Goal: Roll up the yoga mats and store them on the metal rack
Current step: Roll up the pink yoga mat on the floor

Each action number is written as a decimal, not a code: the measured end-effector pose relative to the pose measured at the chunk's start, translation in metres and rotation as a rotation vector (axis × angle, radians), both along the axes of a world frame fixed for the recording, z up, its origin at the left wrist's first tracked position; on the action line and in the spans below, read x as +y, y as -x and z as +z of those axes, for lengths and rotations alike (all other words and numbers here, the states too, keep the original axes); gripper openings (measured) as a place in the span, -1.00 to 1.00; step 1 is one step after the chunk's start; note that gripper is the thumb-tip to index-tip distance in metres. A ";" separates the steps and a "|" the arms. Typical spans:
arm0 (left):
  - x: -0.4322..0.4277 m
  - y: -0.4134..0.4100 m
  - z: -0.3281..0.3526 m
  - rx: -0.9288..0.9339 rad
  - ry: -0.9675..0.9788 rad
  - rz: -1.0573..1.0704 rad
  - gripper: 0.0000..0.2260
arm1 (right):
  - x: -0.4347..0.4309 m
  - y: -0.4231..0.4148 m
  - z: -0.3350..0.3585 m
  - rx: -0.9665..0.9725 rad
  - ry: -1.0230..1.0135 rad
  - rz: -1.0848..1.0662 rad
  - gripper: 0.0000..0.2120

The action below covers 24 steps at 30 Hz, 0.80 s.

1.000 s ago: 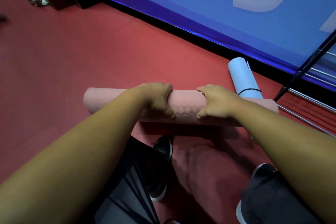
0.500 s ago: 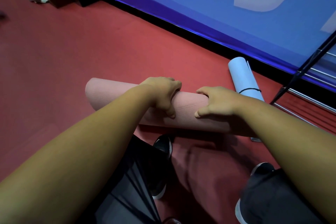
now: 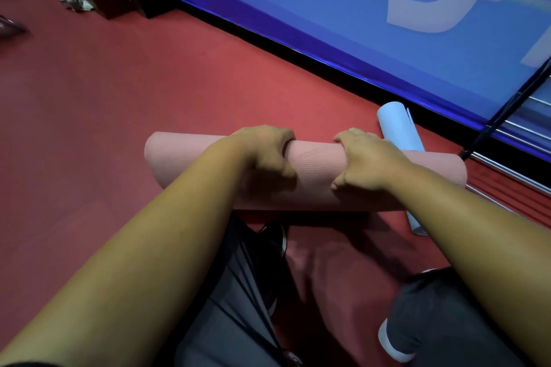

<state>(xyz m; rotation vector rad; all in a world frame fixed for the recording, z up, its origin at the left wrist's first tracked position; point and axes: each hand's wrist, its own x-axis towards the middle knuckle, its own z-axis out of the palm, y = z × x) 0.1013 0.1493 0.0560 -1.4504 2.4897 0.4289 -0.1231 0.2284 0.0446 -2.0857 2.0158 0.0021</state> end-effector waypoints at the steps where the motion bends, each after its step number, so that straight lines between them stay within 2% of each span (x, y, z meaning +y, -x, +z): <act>1: 0.004 -0.002 0.002 -0.014 0.040 -0.024 -0.23 | 0.001 0.001 0.005 -0.035 -0.016 -0.012 0.00; 4: 0.015 -0.005 0.009 -0.139 0.196 -0.089 -0.04 | 0.002 0.003 0.019 -0.131 -0.065 -0.061 -0.22; 6: 0.019 -0.005 0.014 -0.190 0.285 -0.084 0.00 | 0.002 0.005 0.029 -0.170 -0.101 -0.089 -0.28; 9: 0.020 -0.003 0.021 -0.162 0.343 -0.069 -0.11 | 0.004 0.003 0.043 -0.188 -0.141 -0.093 -0.31; 13: 0.019 -0.004 0.030 -0.136 0.259 -0.050 -0.26 | 0.010 -0.007 0.056 -0.107 -0.255 -0.062 -0.28; 15: 0.020 -0.005 0.033 -0.120 0.198 -0.038 -0.29 | 0.015 -0.013 0.050 -0.028 -0.264 -0.039 -0.14; 20: 0.022 -0.006 0.017 -0.020 0.040 0.051 -0.34 | 0.030 -0.016 0.019 0.096 -0.149 0.052 0.37; 24: 0.014 -0.003 0.012 0.014 -0.037 0.046 -0.29 | 0.027 -0.020 0.000 0.160 -0.055 0.122 0.47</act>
